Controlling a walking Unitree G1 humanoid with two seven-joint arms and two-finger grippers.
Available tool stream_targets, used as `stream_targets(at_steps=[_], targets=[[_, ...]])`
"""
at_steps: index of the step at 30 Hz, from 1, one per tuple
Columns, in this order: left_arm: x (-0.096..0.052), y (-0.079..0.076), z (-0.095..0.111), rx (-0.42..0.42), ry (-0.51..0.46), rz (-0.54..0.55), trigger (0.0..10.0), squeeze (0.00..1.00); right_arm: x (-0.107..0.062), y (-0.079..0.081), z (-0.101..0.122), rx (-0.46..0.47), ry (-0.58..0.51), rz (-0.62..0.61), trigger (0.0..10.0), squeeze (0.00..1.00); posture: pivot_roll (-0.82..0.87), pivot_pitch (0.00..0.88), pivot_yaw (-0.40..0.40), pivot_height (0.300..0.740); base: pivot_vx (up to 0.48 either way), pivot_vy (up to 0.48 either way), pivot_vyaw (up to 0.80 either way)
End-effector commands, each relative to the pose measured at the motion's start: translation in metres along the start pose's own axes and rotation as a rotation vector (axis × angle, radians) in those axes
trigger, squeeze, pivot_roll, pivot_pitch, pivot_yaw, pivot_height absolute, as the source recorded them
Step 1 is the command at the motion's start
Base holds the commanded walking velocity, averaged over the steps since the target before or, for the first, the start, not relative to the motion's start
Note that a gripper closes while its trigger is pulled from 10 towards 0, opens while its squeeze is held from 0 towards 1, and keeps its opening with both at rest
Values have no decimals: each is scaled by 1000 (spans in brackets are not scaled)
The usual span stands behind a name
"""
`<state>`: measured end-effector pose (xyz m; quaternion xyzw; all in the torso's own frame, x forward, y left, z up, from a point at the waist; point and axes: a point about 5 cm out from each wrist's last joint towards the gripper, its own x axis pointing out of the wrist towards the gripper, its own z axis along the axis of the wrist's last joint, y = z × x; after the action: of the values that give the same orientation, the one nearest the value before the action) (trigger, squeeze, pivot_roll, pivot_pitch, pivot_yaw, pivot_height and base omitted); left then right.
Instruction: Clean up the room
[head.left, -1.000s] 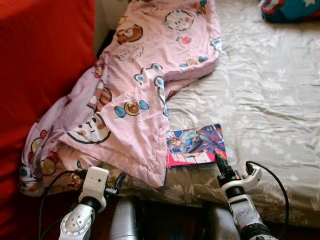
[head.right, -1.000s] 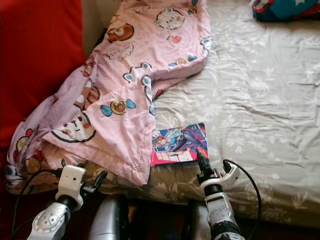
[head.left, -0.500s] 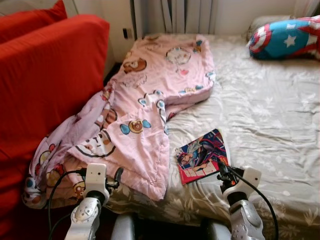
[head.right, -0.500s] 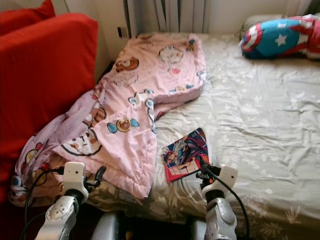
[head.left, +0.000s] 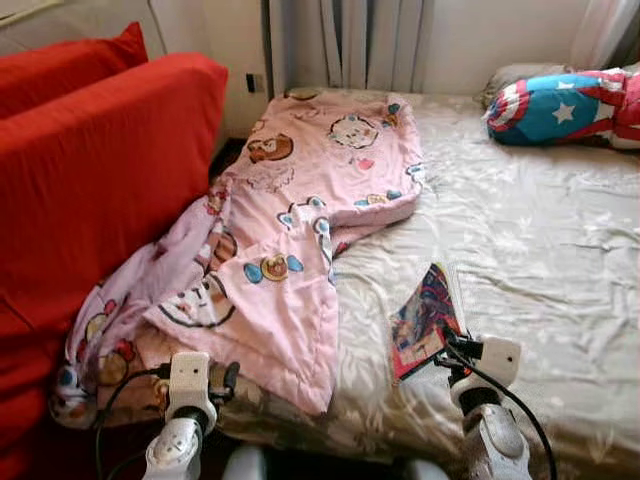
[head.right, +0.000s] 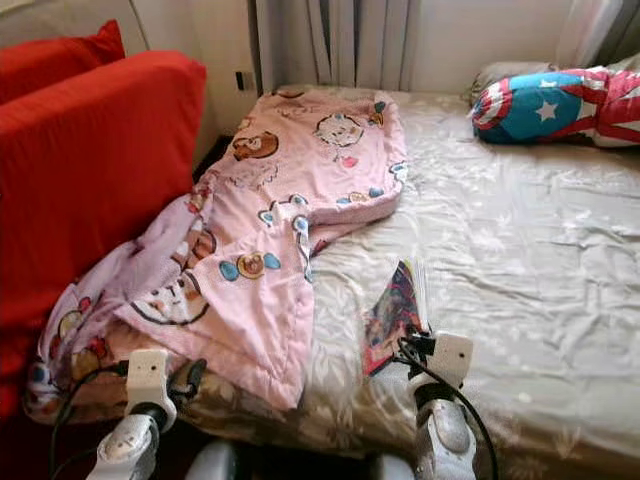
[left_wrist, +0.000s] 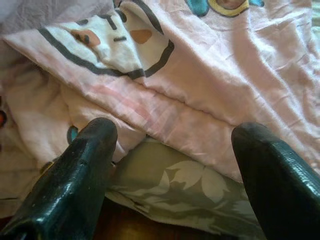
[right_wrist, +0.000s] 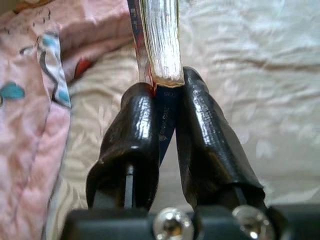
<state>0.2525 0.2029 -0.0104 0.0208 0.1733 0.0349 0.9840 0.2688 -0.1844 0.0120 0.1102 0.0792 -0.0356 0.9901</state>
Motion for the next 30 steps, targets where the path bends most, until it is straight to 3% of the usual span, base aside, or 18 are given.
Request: stream_targets(at_steps=[1,11,15,18,24,30], targets=[[-3,2,-10,-10,37,19,10000,0,5,4,15,-19,-71,16,10000,0,-4,0,-44,731,0,0,0],[-13,7,-34,-34,143,50,10000,0,-5,0,-4,-53,6,-33,10000,0,-17,0,-47,740,0,0,0],[-14,7,-40,-30,179,59,10000,0,-5,-1,-3,-50,2,-46,10000,0,-20,0,-46,740,0,0,0],[-17,9,-47,-78,224,85,10000,0,-4,-3,1,-57,-26,-72,10000,0,-33,0,-44,740,0,0,0],[-24,11,-59,-40,288,89,10000,0,-4,-7,-1,-67,1,-103,10000,0,-34,0,-46,740,0,0,0],[-31,14,-67,-38,322,105,10000,0,-7,-8,-2,-66,-14,-128,10000,0,-40,0,-35,740,0,-247,-618]])
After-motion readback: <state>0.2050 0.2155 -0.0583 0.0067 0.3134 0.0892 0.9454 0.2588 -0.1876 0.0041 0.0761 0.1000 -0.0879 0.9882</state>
